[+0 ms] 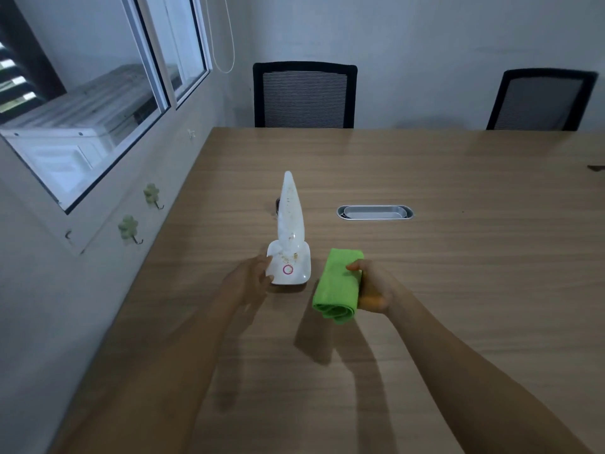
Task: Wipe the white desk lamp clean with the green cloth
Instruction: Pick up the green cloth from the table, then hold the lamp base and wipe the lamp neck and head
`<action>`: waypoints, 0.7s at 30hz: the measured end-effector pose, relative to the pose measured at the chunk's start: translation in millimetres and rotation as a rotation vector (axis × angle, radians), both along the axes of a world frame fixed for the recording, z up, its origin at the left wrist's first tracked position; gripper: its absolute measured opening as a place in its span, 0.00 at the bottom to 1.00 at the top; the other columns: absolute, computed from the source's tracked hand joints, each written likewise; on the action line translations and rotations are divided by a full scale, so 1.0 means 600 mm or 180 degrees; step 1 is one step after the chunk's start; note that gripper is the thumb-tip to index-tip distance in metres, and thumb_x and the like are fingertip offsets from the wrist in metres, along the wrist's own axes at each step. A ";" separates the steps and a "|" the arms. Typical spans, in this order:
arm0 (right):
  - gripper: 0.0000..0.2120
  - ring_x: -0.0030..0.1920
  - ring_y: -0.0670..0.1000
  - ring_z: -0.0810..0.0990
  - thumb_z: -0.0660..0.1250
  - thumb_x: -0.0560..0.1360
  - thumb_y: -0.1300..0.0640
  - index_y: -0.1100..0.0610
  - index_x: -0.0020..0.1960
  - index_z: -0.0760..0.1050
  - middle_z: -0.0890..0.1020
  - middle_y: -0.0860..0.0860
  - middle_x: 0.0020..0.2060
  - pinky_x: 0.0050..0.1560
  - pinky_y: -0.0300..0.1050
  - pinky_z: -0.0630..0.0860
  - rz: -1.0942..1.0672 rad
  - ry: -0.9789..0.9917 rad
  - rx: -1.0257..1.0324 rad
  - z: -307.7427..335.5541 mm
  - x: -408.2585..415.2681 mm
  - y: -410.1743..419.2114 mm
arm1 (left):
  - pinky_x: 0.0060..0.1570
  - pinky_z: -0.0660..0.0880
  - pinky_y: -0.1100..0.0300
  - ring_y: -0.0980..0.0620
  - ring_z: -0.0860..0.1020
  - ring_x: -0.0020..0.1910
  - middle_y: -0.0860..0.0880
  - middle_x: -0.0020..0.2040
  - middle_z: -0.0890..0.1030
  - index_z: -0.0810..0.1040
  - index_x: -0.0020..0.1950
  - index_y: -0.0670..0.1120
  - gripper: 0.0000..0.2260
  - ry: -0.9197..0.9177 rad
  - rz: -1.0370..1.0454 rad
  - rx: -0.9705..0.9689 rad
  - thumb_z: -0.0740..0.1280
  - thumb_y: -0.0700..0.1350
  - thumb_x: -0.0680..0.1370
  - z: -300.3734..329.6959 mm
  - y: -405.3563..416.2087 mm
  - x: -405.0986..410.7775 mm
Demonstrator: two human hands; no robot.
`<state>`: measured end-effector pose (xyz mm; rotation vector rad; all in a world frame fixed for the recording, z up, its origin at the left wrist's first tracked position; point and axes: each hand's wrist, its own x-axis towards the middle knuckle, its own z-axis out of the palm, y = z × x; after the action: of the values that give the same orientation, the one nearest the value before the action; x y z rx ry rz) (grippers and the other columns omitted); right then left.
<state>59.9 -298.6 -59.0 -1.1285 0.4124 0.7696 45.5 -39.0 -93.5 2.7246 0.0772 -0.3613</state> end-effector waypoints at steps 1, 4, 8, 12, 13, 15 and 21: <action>0.15 0.43 0.60 0.84 0.59 0.71 0.60 0.64 0.55 0.73 0.82 0.62 0.47 0.45 0.55 0.80 -0.0080 0.0009 0.0159 0.000 0.001 0.001 | 0.74 0.59 0.53 0.46 0.61 0.75 0.45 0.77 0.60 0.58 0.76 0.46 0.26 -0.0005 -0.0026 0.0015 0.60 0.50 0.79 -0.002 -0.002 0.003; 0.18 0.37 0.60 0.86 0.53 0.76 0.54 0.64 0.55 0.74 0.86 0.62 0.40 0.47 0.55 0.76 -0.0246 0.0034 0.0545 -0.003 0.004 0.002 | 0.74 0.57 0.55 0.47 0.60 0.76 0.46 0.78 0.59 0.60 0.76 0.45 0.25 -0.0092 -0.0125 0.0022 0.60 0.49 0.80 -0.007 -0.006 0.009; 0.23 0.46 0.59 0.82 0.58 0.73 0.51 0.63 0.63 0.72 0.82 0.60 0.49 0.53 0.54 0.74 -0.0275 -0.0009 0.0736 -0.002 0.002 0.010 | 0.72 0.62 0.55 0.46 0.66 0.73 0.44 0.75 0.66 0.66 0.74 0.44 0.24 -0.0172 -0.0166 -0.0029 0.62 0.48 0.78 -0.016 -0.006 0.011; 0.28 0.49 0.61 0.82 0.57 0.74 0.47 0.62 0.70 0.68 0.76 0.64 0.60 0.51 0.53 0.80 -0.0307 -0.0064 0.1058 -0.013 -0.006 0.016 | 0.70 0.64 0.56 0.46 0.68 0.72 0.45 0.74 0.68 0.67 0.73 0.45 0.24 -0.0251 -0.0037 -0.0151 0.64 0.47 0.78 -0.020 -0.009 0.010; 0.29 0.49 0.62 0.83 0.59 0.73 0.48 0.62 0.70 0.68 0.77 0.64 0.60 0.49 0.54 0.81 -0.0361 -0.0100 0.1171 -0.016 -0.007 0.016 | 0.70 0.64 0.56 0.46 0.68 0.71 0.45 0.74 0.68 0.67 0.73 0.45 0.24 -0.0266 -0.0011 -0.0173 0.64 0.46 0.77 -0.022 -0.010 0.010; 0.35 0.47 0.65 0.84 0.66 0.66 0.50 0.63 0.71 0.67 0.80 0.66 0.55 0.47 0.58 0.82 -0.0500 -0.0133 0.1432 -0.016 -0.010 0.016 | 0.70 0.65 0.56 0.45 0.69 0.71 0.45 0.74 0.68 0.68 0.72 0.44 0.24 -0.0308 0.0035 -0.0199 0.65 0.46 0.77 -0.023 -0.013 0.010; 0.31 0.51 0.66 0.82 0.66 0.70 0.63 0.56 0.71 0.62 0.80 0.65 0.53 0.48 0.59 0.81 -0.0185 -0.0702 0.0484 0.038 0.003 0.025 | 0.70 0.66 0.54 0.45 0.70 0.70 0.44 0.72 0.70 0.68 0.72 0.43 0.24 -0.0351 0.0193 -0.0334 0.66 0.46 0.76 -0.027 -0.016 0.006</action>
<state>61.7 -283.9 -36.0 -1.0409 0.1969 0.6074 49.2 -48.6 -109.7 2.6261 0.1071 -0.1918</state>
